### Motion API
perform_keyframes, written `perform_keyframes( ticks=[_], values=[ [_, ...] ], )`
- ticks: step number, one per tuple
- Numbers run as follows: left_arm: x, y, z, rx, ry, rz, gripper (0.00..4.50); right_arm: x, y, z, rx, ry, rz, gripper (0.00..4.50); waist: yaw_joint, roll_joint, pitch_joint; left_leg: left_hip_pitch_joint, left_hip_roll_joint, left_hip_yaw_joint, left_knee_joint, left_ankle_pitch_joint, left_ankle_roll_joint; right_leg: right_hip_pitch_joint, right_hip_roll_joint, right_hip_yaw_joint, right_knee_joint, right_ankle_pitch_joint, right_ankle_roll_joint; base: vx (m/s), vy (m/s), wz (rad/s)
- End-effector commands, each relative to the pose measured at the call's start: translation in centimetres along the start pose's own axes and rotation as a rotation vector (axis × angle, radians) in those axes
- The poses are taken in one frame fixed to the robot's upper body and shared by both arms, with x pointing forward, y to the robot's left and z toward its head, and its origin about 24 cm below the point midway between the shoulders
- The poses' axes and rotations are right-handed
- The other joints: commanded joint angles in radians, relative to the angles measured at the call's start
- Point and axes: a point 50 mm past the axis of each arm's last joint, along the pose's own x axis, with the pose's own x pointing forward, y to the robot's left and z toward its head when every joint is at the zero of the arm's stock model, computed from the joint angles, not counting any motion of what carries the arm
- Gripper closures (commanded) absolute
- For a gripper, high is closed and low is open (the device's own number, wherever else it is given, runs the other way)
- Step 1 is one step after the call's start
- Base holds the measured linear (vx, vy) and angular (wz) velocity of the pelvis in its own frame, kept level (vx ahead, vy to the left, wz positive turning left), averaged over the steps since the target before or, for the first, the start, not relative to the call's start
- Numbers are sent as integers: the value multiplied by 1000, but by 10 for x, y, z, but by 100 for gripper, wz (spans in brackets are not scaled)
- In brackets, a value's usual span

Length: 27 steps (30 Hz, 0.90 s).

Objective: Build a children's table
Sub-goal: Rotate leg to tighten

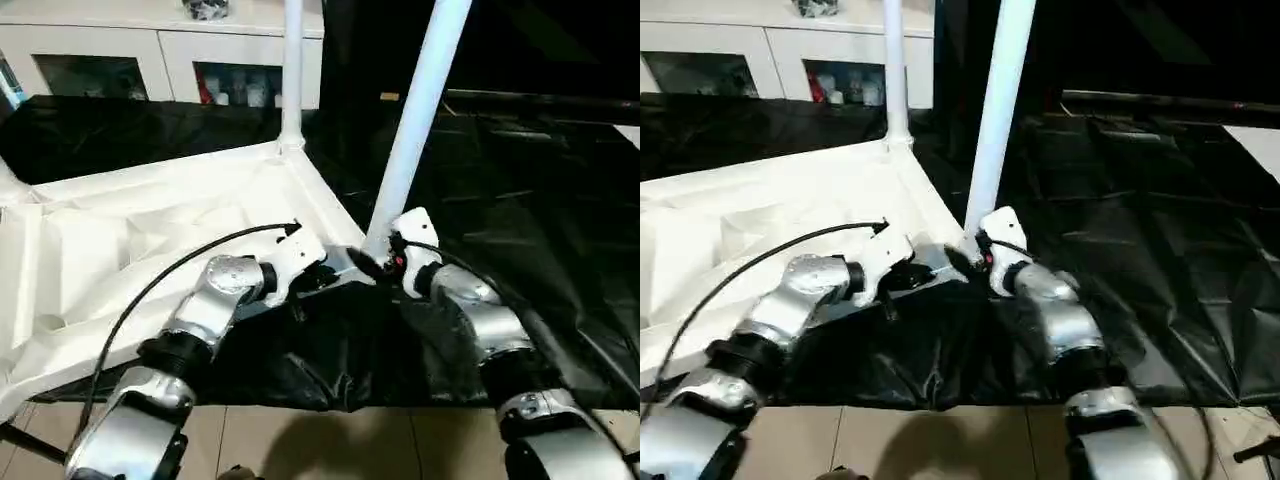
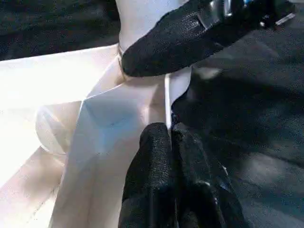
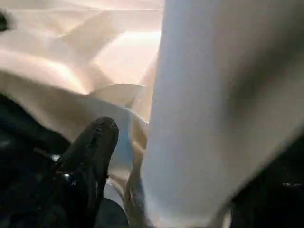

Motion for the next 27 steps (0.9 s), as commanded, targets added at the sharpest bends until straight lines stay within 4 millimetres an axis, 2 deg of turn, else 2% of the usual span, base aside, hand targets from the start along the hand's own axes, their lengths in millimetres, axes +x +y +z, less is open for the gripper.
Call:
perform_keyframes(
  ticks=[1, 4, 6, 7, 8, 10, 12, 15, 19, 22, 23, 27],
  values=[
    [7, -14, 5, 24, -40, -109, 450, 2, 13, -2, 18, 16, 135, 70, 3, -1, -53, 12, 55, -28, -55, -144, 55, 45, -98, 59, -73, -9, -200, 0, 0, 0],
    [-2, -14, 1, 7, -49, -162, 450, -12, 8, -3, -17, 53, 248, 70, 7, -1, -52, 12, 56, -25, -53, -151, 63, 44, -97, 55, -74, -18, -209, 0, 0, 0],
    [-7, -15, 0, -3, -54, -197, 450, -20, 6, -3, -23, 71, 321, 70, 9, 1, -51, 13, 58, -26, -55, -170, 55, 43, -98, 55, -77, -58, -210, 0, 0, 0],
    [-11, -15, -2, -3, -51, -220, 450, -25, 5, -4, -31, 86, 378, 86, 11, 0, -50, 14, 59, -26, -55, -174, 54, 44, -98, 55, -78, -67, -212, 0, 0, 0],
    [-13, -15, -3, -5, -49, -229, 450, -27, 6, -5, -38, 99, 404, 86, 12, 4, -50, 13, 58, -27, -55, -176, 53, 43, -98, 55, -78, -73, -211, 0, 0, 0],
    [-17, -16, -5, -21, -45, -259, 450, -32, 8, -6, -61, 125, 464, 107, 13, 3, -50, 14, 58, -26, -55, -177, 53, 41, -97, 55, -79, -76, -212, 0, 0, 0],
    [-20, -16, -6, -30, -43, -277, 450, -33, 9, -6, -71, 134, 485, 114, 15, 4, -51, 15, 59, -26, -55, -170, 49, 41, -98, 55, -77, -70, -215, 0, 0, 0],
    [-25, -15, -9, -38, -21, -297, 450, -32, 12, -6, -74, 142, 508, 150, 16, 7, -50, 16, 59, -27, -57, -177, 42, 39, -97, 54, -78, -79, -219, 0, 0, 0],
    [-26, -14, -9, -59, -32, -291, 450, -29, 17, -6, -62, 134, 531, 188, 15, 3, -51, 16, 58, -27, -56, -176, 39, 40, -97, 55, -77, -70, -223, 0, 0, 0],
    [-27, -14, -8, -70, -43, -289, 450, -28, 21, -9, -59, 139, 543, 206, 16, 4, -51, 16, 58, -27, -56, -172, 41, 40, -97, 55, -77, -73, -220, 0, 0, 0],
    [-27, -14, -8, -72, -46, -290, 450, -27, 22, -10, -58, 140, 545, 206, 16, 0, -51, 16, 58, -26, -56, -171, 42, 41, -97, 55, -77, -74, -219, 0, 0, 0],
    [-27, -15, -7, -89, -56, -292, 450, -26, 28, -14, -35, 143, 548, 234, 16, 3, -50, 15, 57, -27, -56, -169, 42, 41, -98, 55, -78, -84, -213, 0, 0, 0]
  ],
)
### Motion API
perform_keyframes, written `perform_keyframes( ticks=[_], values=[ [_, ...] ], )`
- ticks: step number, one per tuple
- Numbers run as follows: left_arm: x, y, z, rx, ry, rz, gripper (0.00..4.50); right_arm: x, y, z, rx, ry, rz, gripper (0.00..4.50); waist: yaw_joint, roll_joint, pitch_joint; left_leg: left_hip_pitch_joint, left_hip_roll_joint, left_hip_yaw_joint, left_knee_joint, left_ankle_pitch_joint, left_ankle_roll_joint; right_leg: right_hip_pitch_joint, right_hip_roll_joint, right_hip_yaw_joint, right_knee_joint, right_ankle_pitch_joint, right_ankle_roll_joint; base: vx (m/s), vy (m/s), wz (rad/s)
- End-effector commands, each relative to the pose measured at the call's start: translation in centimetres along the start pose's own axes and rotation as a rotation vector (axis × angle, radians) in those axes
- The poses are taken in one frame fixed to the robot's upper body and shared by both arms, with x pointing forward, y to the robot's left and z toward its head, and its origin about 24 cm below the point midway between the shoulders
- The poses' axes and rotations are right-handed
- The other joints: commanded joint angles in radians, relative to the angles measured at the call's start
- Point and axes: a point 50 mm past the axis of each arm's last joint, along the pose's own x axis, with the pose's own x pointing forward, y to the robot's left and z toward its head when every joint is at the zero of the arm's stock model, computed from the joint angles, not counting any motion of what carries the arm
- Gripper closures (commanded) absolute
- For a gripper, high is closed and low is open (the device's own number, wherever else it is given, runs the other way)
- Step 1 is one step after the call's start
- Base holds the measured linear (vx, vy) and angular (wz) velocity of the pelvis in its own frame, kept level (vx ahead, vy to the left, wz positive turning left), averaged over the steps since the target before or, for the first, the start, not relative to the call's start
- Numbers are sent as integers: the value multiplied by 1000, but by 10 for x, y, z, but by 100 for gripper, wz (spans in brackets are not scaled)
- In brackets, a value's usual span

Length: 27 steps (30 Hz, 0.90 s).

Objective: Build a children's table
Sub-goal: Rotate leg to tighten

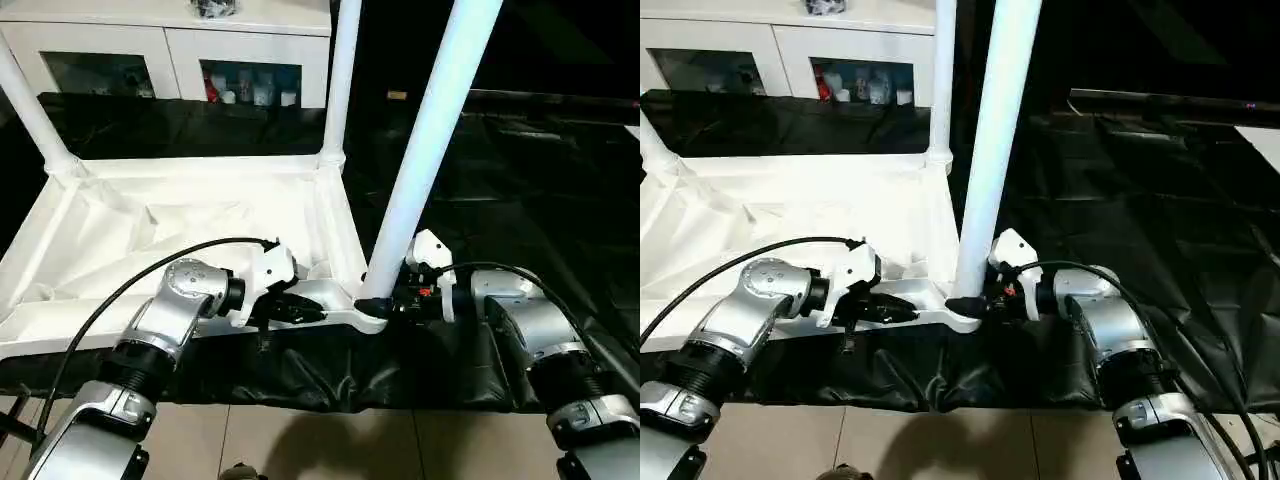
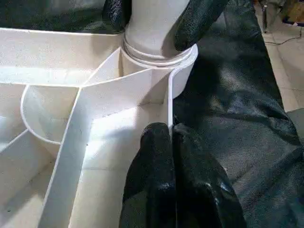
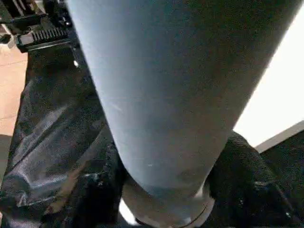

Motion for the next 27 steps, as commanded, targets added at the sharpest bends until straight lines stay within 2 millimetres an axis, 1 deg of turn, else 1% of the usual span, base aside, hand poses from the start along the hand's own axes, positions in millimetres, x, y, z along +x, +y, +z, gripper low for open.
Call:
perform_keyframes(
  ticks=[1, 3, 4, 5, 6, 7, 8, 9, 10, 11, 12, 13, 14, 15, 16, 17, 18, 19, 20, 21, 22, 23, 24, 25, 26, 27],
  values=[
    [10, -4, 7, 0, -51, -19, 450, 20, 16, -12, 57, 31, 75, 237, 3, 0, -52, 15, 58, -27, -57, -171, 41, 40, -99, 55, -78, -89, -211, 0, 0, 0],
    [11, -3, 7, -4, -52, -8, 450, 22, 16, -13, 64, 29, 57, 241, 1, 1, -50, 16, 57, -28, -59, -179, 36, 39, -98, 56, -80, -107, -206, 0, 0, 0],
    [13, -2, 8, -9, -48, 21, 450, 26, 15, -14, 73, 23, 15, 241, 0, 2, -49, 16, 57, -29, -59, -190, 32, 39, -100, 56, -83, -128, -202, 0, 0, 0],
    [16, 1, 10, -23, -56, 55, 450, 32, 13, -15, 96, 18, -46, 243, -6, 3, -46, 18, 57, -29, -63, -207, 21, 35, -99, 57, -86, -156, -200, 0, 0, 0],
    [24, 7, 14, -39, -67, 143, 450, 41, 11, -17, 128, 9, -142, 245, -12, 2, -45, 20, 56, -32, -65, -231, 5, 33, -102, 58, -90, -205, -197, 0, 0, 0],
    [27, 9, 16, -45, -70, 174, 450, 44, 11, -18, 140, 7, -175, 247, -16, 2, -42, 22, 56, -33, -68, -247, -5, 31, -103, 58, -94, -239, -193, 0, 0, 0],
    [34, 12, 20, -56, -80, 228, 450, 52, 11, -19, 188, -1, -227, 249, -17, 5, -40, 28, 55, -35, -69, -278, -19, 30, -104, 59, -102, -304, -179, 0, 0, 0],
    [39, 14, 22, -63, -84, 259, 450, 57, 12, -19, 219, -5, -255, 252, -22, 5, -35, 31, 55, -38, -73, -314, -28, 27, -104, 59, -109, -371, -162, 0, 0, 0],
    [44, 15, 25, -74, -90, 289, 450, 63, 13, -18, 247, -9, -275, 252, -22, 4, -33, 34, 55, -39, -74, -335, -32, 27, -106, 59, -113, -405, -153, 0, 0, 0],
    [52, 16, 30, -84, -97, 320, 450, 73, 15, -17, 275, -11, -311, 252, -23, 1, -33, 42, 56, -40, -75, -363, -36, 22, -108, 61, -120, -447, -139, 0, 0, 0],
    [57, 16, 32, -87, -100, 332, 450, 79, 17, -15, 284, -12, -331, 252, -24, 3, -32, 44, 56, -42, -76, -370, -40, 21, -108, 62, -120, -455, -136, 0, 0, 0],
    [64, 14, 37, -85, -110, 331, 450, 88, 18, -13, 303, -14, -375, 252, -26, 0, -39, 40, 58, -44, -79, -348, -42, 24, -110, 64, -116, -414, -136, 0, 0, 0],
    [65, 13, 37, -85, -112, 330, 450, 89, 18, -12, 305, -14, -381, 252, -27, 1, -39, 38, 59, -45, -80, -340, -41, 25, -109, 64, -115, -396, -138, 0, 0, 0],
    [67, 12, 39, -73, -110, 323, 450, 94, 20, -9, 296, -26, -376, 252, -28, -3, -40, 35, 57, -42, -79, -328, -33, 28, -108, 63, -115, -369, -138, 0, 0, 0],
    [67, 11, 39, -53, -105, 312, 450, 97, 20, -5, 293, -40, -375, 252, -27, 0, -41, 36, 56, -41, -79, -321, -30, 27, -108, 64, -113, -355, -139, 0, 0, 0],
    [67, 11, 39, -53, -105, 312, 450, 97, 20, -5, 293, -40, -375, 252, -27, -3, -41, 32, 56, -40, -79, -302, -20, 30, -107, 64, -111, -332, -139, 0, 0, 0],
    [67, 11, 39, -39, -99, 303, 450, 98, 20, -3, 295, -50, -372, 197, -26, -1, -42, 32, 56, -39, -79, -295, -18, 30, -107, 64, -111, -321, -139, 0, 0, 0],
    [65, 10, 38, -16, -93, 284, 450, 97, 19, -1, 296, -59, -373, 183, -27, -6, -42, 31, 56, -37, -78, -284, -11, 31, -106, 65, -110, -299, -140, 0, 0, 0],
    [62, 8, 37, 14, -94, 261, 450, 93, 17, -1, 300, -62, -381, 183, -26, -3, -42, 30, 55, -38, -79, -277, -7, 32, -106, 64, -110, -291, -140, 0, 0, 0],
    [58, 6, 34, 53, -90, 239, 450, 85, 14, -3, 259, -57, -369, 177, -25, -3, -42, 29, 55, -38, -79, -278, -5, 33, -107, 65, -111, -293, -136, 0, 0, 0],
    [54, 6, 32, 63, -87, 238, 450, 79, 13, -5, 221, -47, -360, 162, -25, -4, -43, 27, 56, -39, -80, -278, -4, 35, -108, 65, -109, -290, -135, 0, 0, 0],
    [54, 6, 32, 64, -86, 239, 450, 79, 13, -5, 218, -46, -360, 146, -24, -4, -44, 27, 58, -39, -80, -273, -5, 36, -109, 65, -108, -279, -134, 0, 0, 0],
    [51, 6, 31, 62, -85, 246, 450, 75, 12, -7, 197, -38, -359, 133, -24, -4, -43, 28, 58, -36, -79, -268, -3, 33, -106, 65, -107, -260, -139, 0, 0, 0],
    [47, 8, 30, 55, -88, 260, 450, 68, 9, -8, 171, -34, -362, 133, -23, -3, -45, 27, 57, -36, -78, -251, 1, 37, -105, 64, -103, -229, -148, 0, 0, 0],
    [42, 9, 28, 38, -89, 261, 450, 59, 6, -9, 163, -37, -365, 133, -22, 0, -45, 27, 58, -36, -78, -244, 2, 37, -105, 63, -102, -217, -150, 0, 0, 0],
    [39, 9, 28, 27, -90, 258, 423, 54, 4, -9, 163, -39, -366, 132, -21, -2, -47, 26, 58, -34, -76, -233, 7, 39, -105, 63, -100, -191, -156, 0, 0, 0]
  ],
)
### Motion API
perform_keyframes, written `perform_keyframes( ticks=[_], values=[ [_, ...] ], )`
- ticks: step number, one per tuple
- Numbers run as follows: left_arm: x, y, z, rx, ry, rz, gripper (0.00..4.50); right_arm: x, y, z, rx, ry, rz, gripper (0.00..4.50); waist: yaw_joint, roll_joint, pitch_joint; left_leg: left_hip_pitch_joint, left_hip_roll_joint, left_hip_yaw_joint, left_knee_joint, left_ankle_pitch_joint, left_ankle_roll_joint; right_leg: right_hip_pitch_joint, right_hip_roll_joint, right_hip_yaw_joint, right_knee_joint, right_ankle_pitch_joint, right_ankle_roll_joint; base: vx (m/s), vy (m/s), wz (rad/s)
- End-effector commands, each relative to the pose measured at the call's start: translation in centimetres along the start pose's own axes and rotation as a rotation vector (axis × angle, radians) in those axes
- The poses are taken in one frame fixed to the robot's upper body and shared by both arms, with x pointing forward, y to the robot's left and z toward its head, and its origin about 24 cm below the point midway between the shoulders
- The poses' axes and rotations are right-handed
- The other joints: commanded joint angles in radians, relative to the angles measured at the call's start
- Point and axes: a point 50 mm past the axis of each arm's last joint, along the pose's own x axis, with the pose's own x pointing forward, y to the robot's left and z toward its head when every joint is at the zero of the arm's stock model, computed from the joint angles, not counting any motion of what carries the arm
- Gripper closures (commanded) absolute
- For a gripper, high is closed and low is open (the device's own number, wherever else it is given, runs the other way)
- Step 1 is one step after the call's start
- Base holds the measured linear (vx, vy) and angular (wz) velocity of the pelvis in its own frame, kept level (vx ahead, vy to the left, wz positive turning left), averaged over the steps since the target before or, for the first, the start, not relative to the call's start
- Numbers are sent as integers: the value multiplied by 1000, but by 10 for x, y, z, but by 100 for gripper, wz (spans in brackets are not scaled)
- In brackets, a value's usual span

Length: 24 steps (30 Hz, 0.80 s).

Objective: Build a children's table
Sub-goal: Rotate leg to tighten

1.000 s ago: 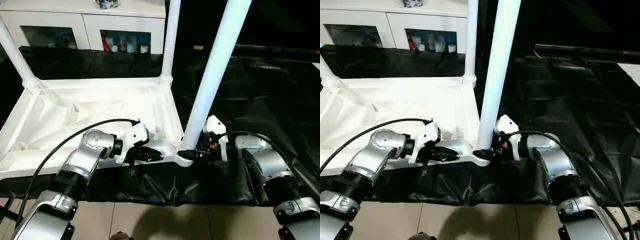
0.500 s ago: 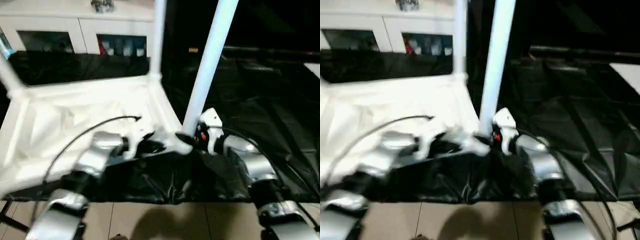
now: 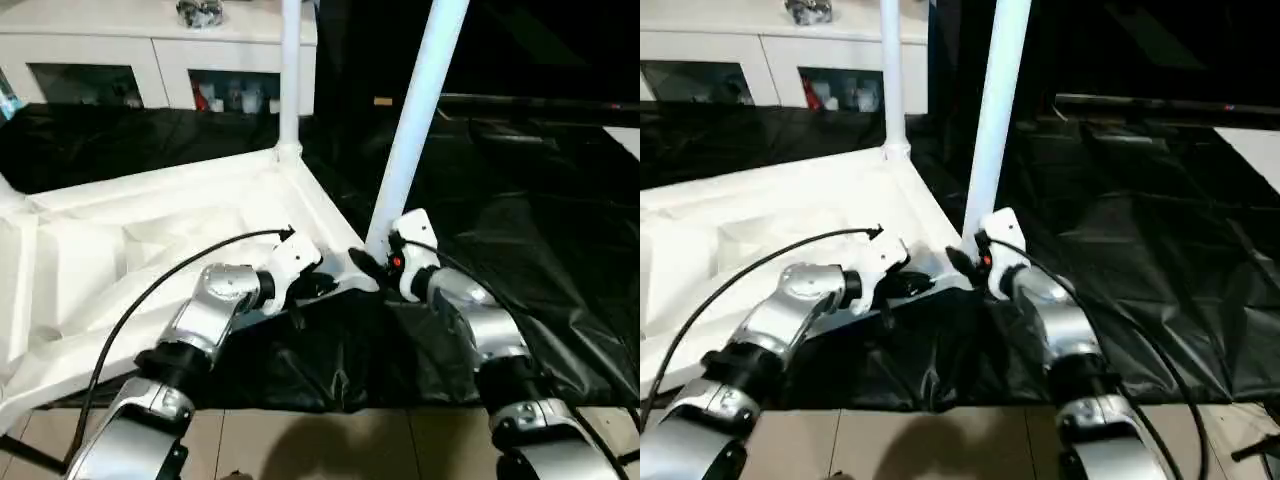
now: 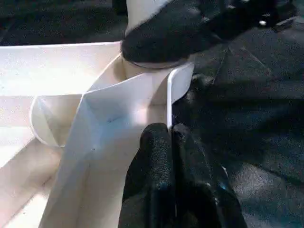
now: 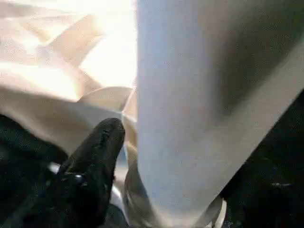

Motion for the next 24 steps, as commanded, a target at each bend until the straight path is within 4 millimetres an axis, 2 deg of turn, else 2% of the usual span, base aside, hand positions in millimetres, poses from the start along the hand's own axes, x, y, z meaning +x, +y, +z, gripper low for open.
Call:
perform_keyframes(
  ticks=[1, 4, 5, 6, 7, 8, 9, 10, 12, 14, 18, 22, 24],
  values=[
    [1, -5, 16, 22, -71, -61, 406, 2, 19, -15, 6, 62, 162, 131, 4, 1, -43, 9, 58, -33, -63, -222, 12, 26, -104, 62, -86, -173, -163, 0, 0, 0],
    [-6, -4, 13, 8, -58, -96, 389, -4, 10, -15, -5, 65, 149, 131, 5, 2, -50, 4, 57, -30, -55, -155, 31, 33, -102, 61, -73, -55, -198, 0, 0, 0],
    [-8, -2, 13, 12, -55, -84, 389, -6, 7, -15, -12, 67, 145, 131, 6, 3, -55, 2, 57, -29, -50, -112, 43, 34, -97, 59, -62, 32, -214, 0, 0, 0],
    [-11, 0, 12, 18, -49, -73, 365, -7, 4, -15, -17, 69, 139, 131, 5, 1, -60, -4, 55, -29, -43, -58, 62, 37, -95, 58, -49, 141, -228, 0, 0, 0],
    [-11, 1, 12, 19, -47, -71, 365, -8, 4, -15, -17, 70, 138, 131, 4, -1, -61, -8, 53, -30, -41, -36, 73, 38, -94, 57, -44, 186, -232, 0, 0, 0],
    [-13, 3, 10, 25, -39, -66, 365, -9, 1, -15, -21, 73, 129, 131, 0, 0, -57, -9, 52, -28, -41, -36, 91, 35, -93, 54, -46, 208, -241, 0, 0, 0],
    [-15, 4, 9, 25, -30, -61, 365, -9, 0, -15, -28, 74, 125, 131, 0, 1, -56, -7, 52, -28, -40, -51, 93, 34, -94, 53, -48, 194, -243, 0, 0, 0],
    [-17, 6, 6, 20, -12, -65, 365, -10, -1, -15, -38, 74, 129, 131, 0, 1, -54, -3, 55, -28, -43, -94, 85, 33, -96, 53, -55, 122, -242, 0, 0, 0],
    [-20, 7, 4, 22, 10, -74, 365, -11, -1, -15, -41, 76, 131, 131, 1, 3, -51, 0, 58, -28, -46, -122, 68, 31, -96, 54, -60, 58, -236, 0, 0, 0],
    [-20, 7, 4, 22, 10, -74, 365, -11, -1, -15, -41, 76, 131, 131, 2, 4, -50, 1, 59, -28, -47, -130, 54, 31, -98, 56, -61, 32, -232, 0, 0, 0],
    [-26, 7, 3, 7, 14, -100, 365, -10, -1, -15, -50, 75, 139, 131, 5, 3, -51, 1, 58, -27, -48, -127, 42, 31, -97, 56, -60, 29, -229, 0, 0, 0],
    [-27, 8, 2, 11, 11, -102, 365, -10, -1, -15, -58, 78, 142, 131, 6, 3, -54, -1, 56, -27, -44, -96, 53, 34, -96, 56, -52, 87, -235, 0, 0, 0],
    [-27, 8, 0, 17, 20, -112, 365, -10, -1, -15, -61, 79, 147, 131, 6, 2, -53, -1, 56, -27, -44, -99, 58, 34, -97, 55, -54, 84, -237, 0, 0, 0]
  ],
)
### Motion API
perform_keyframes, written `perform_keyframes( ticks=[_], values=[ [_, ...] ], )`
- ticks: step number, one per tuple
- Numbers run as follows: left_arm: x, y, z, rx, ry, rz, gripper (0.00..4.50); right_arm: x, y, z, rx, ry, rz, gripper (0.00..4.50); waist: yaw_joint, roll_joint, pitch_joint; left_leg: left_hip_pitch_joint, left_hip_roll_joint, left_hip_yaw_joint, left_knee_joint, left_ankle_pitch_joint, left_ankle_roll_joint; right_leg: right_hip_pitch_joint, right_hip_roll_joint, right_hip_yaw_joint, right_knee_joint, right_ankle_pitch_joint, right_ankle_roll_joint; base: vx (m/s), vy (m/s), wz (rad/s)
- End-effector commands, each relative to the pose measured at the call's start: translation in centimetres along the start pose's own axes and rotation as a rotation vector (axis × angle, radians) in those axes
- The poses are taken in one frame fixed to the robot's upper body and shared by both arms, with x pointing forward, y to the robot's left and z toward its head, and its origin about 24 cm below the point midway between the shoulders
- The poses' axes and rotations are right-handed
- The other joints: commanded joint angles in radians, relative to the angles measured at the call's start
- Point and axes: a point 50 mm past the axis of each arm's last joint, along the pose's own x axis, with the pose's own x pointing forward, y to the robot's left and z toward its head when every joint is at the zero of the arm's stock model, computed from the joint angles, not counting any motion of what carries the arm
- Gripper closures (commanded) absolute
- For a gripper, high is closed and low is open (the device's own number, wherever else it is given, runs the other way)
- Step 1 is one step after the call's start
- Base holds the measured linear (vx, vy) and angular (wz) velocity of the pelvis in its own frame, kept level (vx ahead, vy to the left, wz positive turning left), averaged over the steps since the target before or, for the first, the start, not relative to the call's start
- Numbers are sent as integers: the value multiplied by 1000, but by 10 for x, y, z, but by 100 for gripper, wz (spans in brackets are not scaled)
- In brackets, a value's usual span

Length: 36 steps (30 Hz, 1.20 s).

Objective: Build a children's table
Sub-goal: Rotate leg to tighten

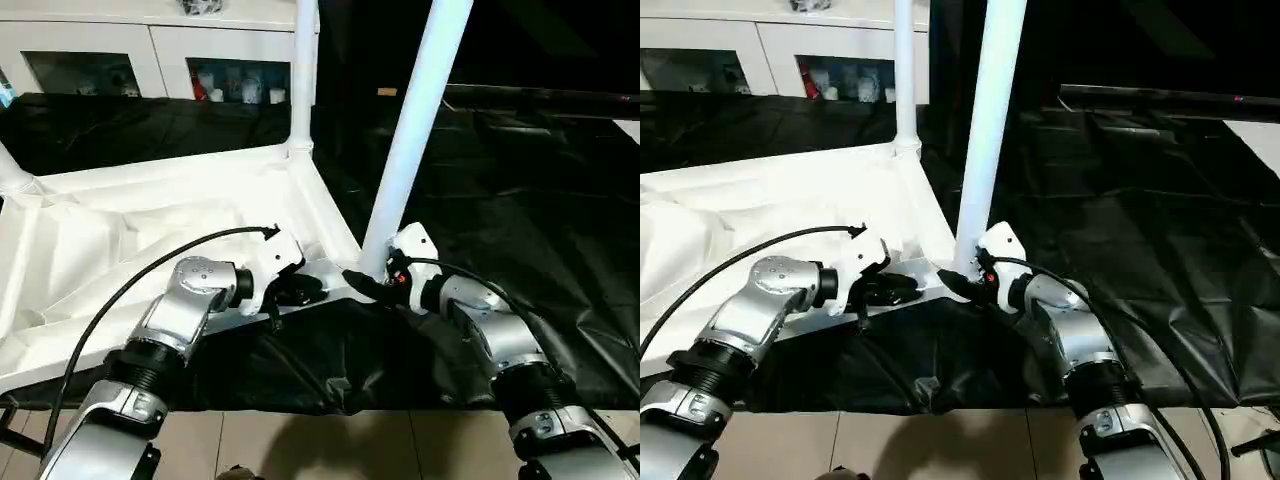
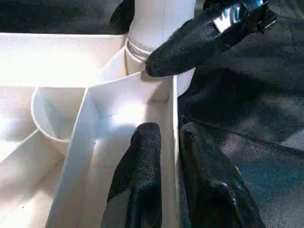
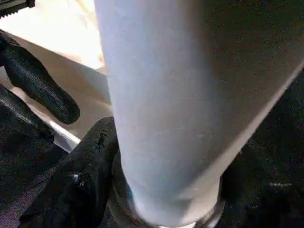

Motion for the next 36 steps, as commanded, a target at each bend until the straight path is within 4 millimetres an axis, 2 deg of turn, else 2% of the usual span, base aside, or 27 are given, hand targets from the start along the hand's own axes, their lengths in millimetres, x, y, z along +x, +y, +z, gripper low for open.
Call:
perform_keyframes(
  ticks=[1, 6, 7, 10, 15, 17, 18, 19, 20, 21, 23, 24, 25, 26, 27, 30, 31, 32, 34, 35, 36],
  values=[
    [2, 0, 0, 25, 12, -23, 365, 1, 3, -8, -6, 51, 28, 131, 5, 3, -56, 17, 54, -27, -49, -100, 55, 49, -97, 56, -55, 76, -233, 0, 0, 0],
    [3, -2, -5, 15, 38, -51, 365, 0, 3, -10, -7, 59, 36, 131, 6, 4, -57, 18, 55, -27, -48, -102, 49, 50, -97, 57, -54, 78, -231, 0, 0, 0],
    [3, -2, -5, 9, 43, -57, 393, -1, 3, -10, -7, 59, 37, 131, 7, 6, -58, 18, 55, -26, -47, -102, 48, 50, -97, 57, -54, 82, -232, 0, 0, 0],
    [2, -2, -7, 8, 57, -75, 393, -1, 2, -10, -8, 60, 37, 131, 8, 6, -59, 18, 55, -27, -46, -96, 50, 50, -96, 56, -52, 92, -234, 0, 0, 0],
    [-1, -2, -8, 17, 74, -103, 440, -2, 1, -10, -10, 62, 34, 131, 7, 6, -60, 17, 54, -27, -45, -92, 54, 51, -96, 55, -49, 108, -239, 0, 0, 0],
    [-1, -2, -8, 20, 80, -112, 445, -2, 0, -10, -13, 63, 34, 131, 7, 6, -58, 18, 54, -27, -46, -102, 53, 49, -96, 55, -52, 89, -240, 0, 0, 0],
    [-1, -3, -9, 20, 85, -133, 445, -2, 0, -9, -24, 64, 39, 131, 8, 9, -56, 19, 55, -27, -47, -125, 44, 48, -97, 56, -56, 46, -236, 0, 0, 0],
    [-1, -3, -9, 20, 85, -136, 445, -2, 0, -9, -26, 63, 41, 131, 7, 7, -54, 19, 55, -27, -49, -139, 37, 48, -97, 56, -60, 16, -231, 0, 0, 0],
    [-1, -3, -9, 25, 86, -150, 445, -3, 0, -8, -39, 62, 50, 131, 7, 7, -54, 19, 55, -27, -49, -139, 37, 48, -97, 56, -60, 16, -231, 0, 0, 0],
    [-1, -3, -9, 25, 86, -150, 449, -3, 0, -8, -39, 62, 50, 113, 8, 8, -54, 18, 55, -27, -49, -150, 29, 48, -98, 57, -61, -4, -228, 0, 0, 0],
    [-2, -5, -8, 38, 72, -172, 449, -6, -1, -4, -58, 44, 94, 113, 7, 7, -52, 20, 56, -28, -50, -175, 20, 45, -98, 58, -64, -41, -222, 0, 0, 0],
    [-2, -7, -5, 39, 38, -202, 450, -11, -2, 1, -73, 27, 166, 99, 8, 5, -53, 21, 56, -27, -49, -176, 21, 46, -97, 58, -65, -46, -219, 0, 0, 0],
    [-2, -7, -5, 39, 38, -202, 450, -11, -2, 1, -73, 27, 166, 99, 11, 6, -53, 20, 56, -27, -48, -174, 23, 48, -96, 58, -63, -41, -220, 0, 0, 0],
    [-3, -8, -3, 36, 21, -217, 450, -13, -2, 3, -82, 24, 198, 79, 14, 8, -54, 19, 57, -25, -47, -161, 30, 46, -96, 59, -61, -20, -222, 0, 0, 0],
    [-4, -10, -2, 35, 9, -240, 450, -16, -3, 5, -100, 29, 230, 66, 16, 1, -55, 18, 56, -25, -45, -147, 38, 48, -94, 57, -57, 4, -226, 0, 0, 0],
    [-6, -13, -2, 42, 2, -285, 450, -20, -5, 7, -140, 43, 272, 42, 21, 1, -57, 15, 56, -24, -42, -121, 57, 47, -96, 56, -52, 37, -234, 0, 0, 0],
    [-6, -14, -2, 43, 1, -292, 450, -21, -5, 7, -146, 45, 277, 42, 21, 2, -57, 16, 56, -25, -42, -119, 58, 47, -97, 55, -53, 35, -235, 0, 0, 0],
    [-6, -15, -2, 41, 1, -302, 450, -21, -5, 8, -149, 48, 295, 42, 21, -3, -56, 16, 56, -23, -41, -119, 60, 46, -95, 55, -53, 30, -235, 0, 0, 0],
    [-8, -17, -4, 35, 4, -328, 450, -25, -4, 7, -149, 63, 360, 42, 23, -1, -56, 14, 57, -24, -41, -121, 66, 48, -97, 54, -53, 17, -237, 0, 0, 0],
    [-9, -18, -4, 33, 5, -337, 450, -27, -3, 6, -152, 73, 398, 66, 23, 0, -54, 15, 57, -24, -41, -129, 67, 45, -95, 54, -56, 2, -234, 0, 0, 0],
    [-10, -18, -4, 33, 6, -341, 450, -28, -2, 5, -152, 87, 431, 74, 26, -4, -54, 16, 57, -24, -41, -130, 68, 46, -96, 55, -57, -13, -233, 0, 0, 0]
  ],
)
